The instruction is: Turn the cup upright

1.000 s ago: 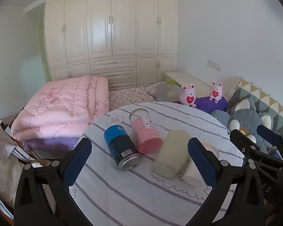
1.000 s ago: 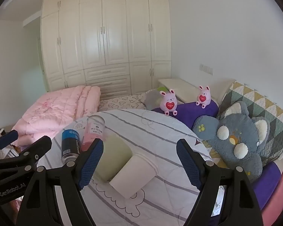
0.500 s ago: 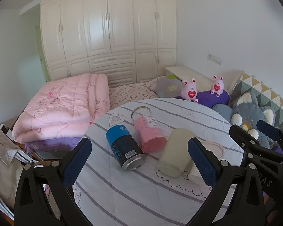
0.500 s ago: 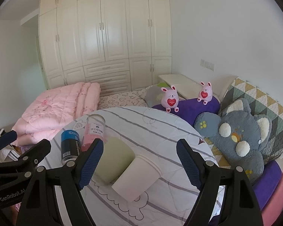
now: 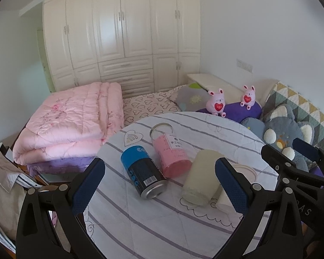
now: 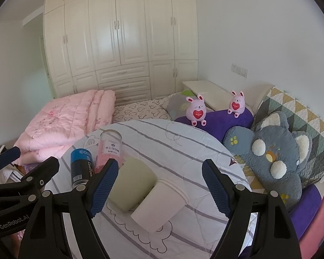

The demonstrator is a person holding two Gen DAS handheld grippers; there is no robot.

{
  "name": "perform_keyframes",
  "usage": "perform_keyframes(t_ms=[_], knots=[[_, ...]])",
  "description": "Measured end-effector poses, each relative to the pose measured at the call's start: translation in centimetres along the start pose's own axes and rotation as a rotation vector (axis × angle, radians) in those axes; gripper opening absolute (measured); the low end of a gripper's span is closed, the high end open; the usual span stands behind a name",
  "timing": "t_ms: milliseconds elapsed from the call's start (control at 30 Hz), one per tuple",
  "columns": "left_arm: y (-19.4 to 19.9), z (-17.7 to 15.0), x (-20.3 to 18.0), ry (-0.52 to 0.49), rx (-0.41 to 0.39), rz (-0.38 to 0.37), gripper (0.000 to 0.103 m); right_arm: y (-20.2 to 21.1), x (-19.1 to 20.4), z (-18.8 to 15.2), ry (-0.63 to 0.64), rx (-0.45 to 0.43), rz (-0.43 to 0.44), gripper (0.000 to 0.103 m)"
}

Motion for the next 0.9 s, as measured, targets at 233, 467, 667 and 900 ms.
perform_keyframes(t_ms=[233, 467, 667, 900], knots=[[0.10, 0.30, -0.07, -0.003, 0.006, -0.002, 0.103, 0.04, 0.10, 0.14, -0.001, 0.007, -0.002, 0.081], [0.07, 0.66, 0.00, -0.001, 0.011, 0.002, 0.103, 0.00, 0.14, 0.35, 0.002, 0.008, -0.001, 0.081], [-0.01, 0.90, -0.01, 0.004, 0.009, 0.000, 0.103, -0.18, 0.33, 0.39, 0.005, 0.008, 0.002, 0.081], [-0.15, 1.01, 0.41, 0.006, 0.009, -0.004, 0.103, -0.37, 0.60, 0.39, 0.006, 0.005, 0.001, 0.081]])
Point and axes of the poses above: each gripper's, at about its wrist camera, not at the fingertips, and y roughly against the way its jaws point, x to its left, z to its top, the point moved 4 cm from there along -y, roughly the way its jaws point, and after that the axes turned 10 degrees about z, right-handed, at the moved point
